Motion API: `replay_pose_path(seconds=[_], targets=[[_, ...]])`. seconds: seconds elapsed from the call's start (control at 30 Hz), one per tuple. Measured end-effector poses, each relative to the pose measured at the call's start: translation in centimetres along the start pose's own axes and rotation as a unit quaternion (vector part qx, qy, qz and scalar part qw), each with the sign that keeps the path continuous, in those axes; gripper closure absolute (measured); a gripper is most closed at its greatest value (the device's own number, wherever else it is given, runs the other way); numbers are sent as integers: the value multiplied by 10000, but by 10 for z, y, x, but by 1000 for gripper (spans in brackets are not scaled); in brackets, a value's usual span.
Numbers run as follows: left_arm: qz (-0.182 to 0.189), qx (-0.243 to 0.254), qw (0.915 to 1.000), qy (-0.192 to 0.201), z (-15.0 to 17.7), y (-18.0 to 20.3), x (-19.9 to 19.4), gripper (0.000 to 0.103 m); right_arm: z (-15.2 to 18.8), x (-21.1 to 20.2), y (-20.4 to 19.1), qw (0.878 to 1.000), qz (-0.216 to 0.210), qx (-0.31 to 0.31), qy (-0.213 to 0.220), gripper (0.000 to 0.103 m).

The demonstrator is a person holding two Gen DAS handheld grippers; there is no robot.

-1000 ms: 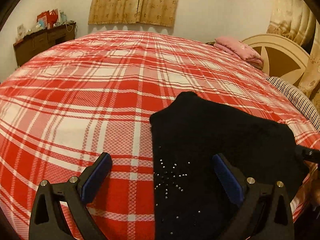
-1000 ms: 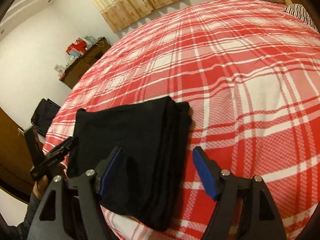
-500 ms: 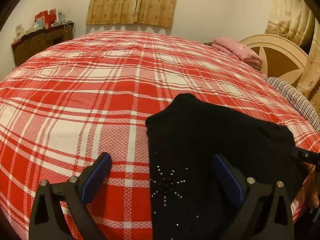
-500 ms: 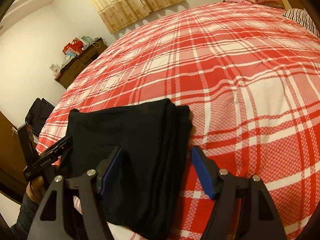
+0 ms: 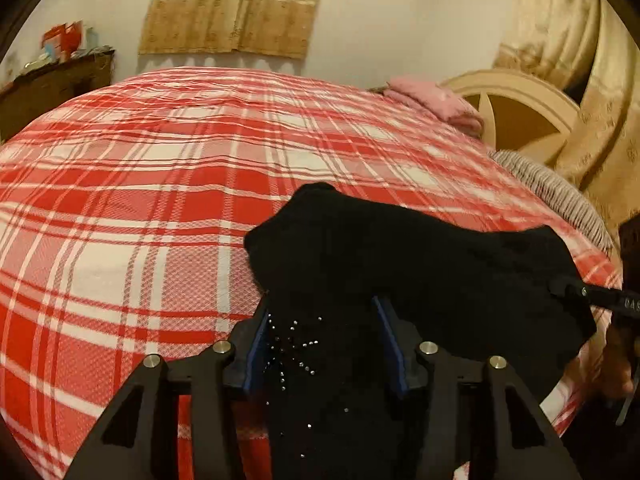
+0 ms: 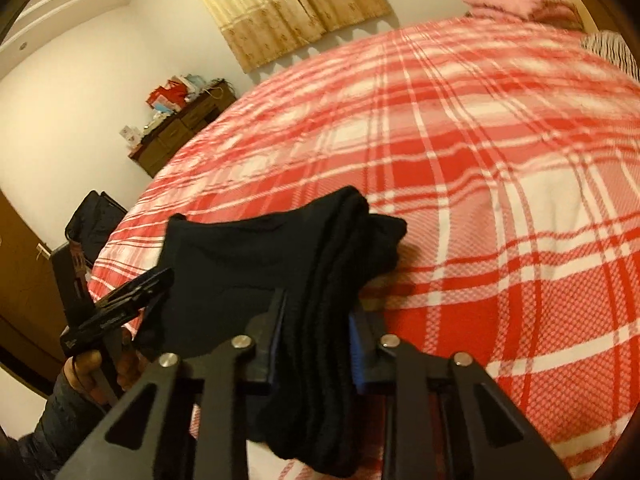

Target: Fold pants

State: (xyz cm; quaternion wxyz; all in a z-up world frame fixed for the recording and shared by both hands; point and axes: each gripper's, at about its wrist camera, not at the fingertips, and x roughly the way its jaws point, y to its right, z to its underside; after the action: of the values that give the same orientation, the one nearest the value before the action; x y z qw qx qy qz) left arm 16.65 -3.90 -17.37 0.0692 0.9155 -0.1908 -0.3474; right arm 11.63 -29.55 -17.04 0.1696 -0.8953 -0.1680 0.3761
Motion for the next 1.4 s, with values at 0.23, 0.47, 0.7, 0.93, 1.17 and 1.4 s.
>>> replay_pose_path(seconds=[0.23, 0.47, 0.7, 0.93, 1.17, 1.4], targets=[[157, -347, 9992, 148, -1, -13, -13, 87, -2, -11, -20, 9997, -28, -146, 188, 75], [139, -660, 9965, 490, -13, -33, -44, 92, -31, -8, -56, 9979, -246, -565, 212, 76], [-593, -776, 9899, 1030, -44, -88, -85, 92, -78, 48, -110, 9907, -689, -1176, 35, 76], [-1499, -1044, 9774, 1065, -54, -163, -93, 92, -121, 140, -167, 9839, -1169, -1336, -184, 76], [-2012, -1041, 9729, 474, -32, -193, -55, 69, -122, 233, -176, 9870, -889, -1109, -754, 75], [-2434, -1203, 9600, 678, -22, -201, -54, 34, -121, 246, -130, 9909, -794, -393, -1013, 46]])
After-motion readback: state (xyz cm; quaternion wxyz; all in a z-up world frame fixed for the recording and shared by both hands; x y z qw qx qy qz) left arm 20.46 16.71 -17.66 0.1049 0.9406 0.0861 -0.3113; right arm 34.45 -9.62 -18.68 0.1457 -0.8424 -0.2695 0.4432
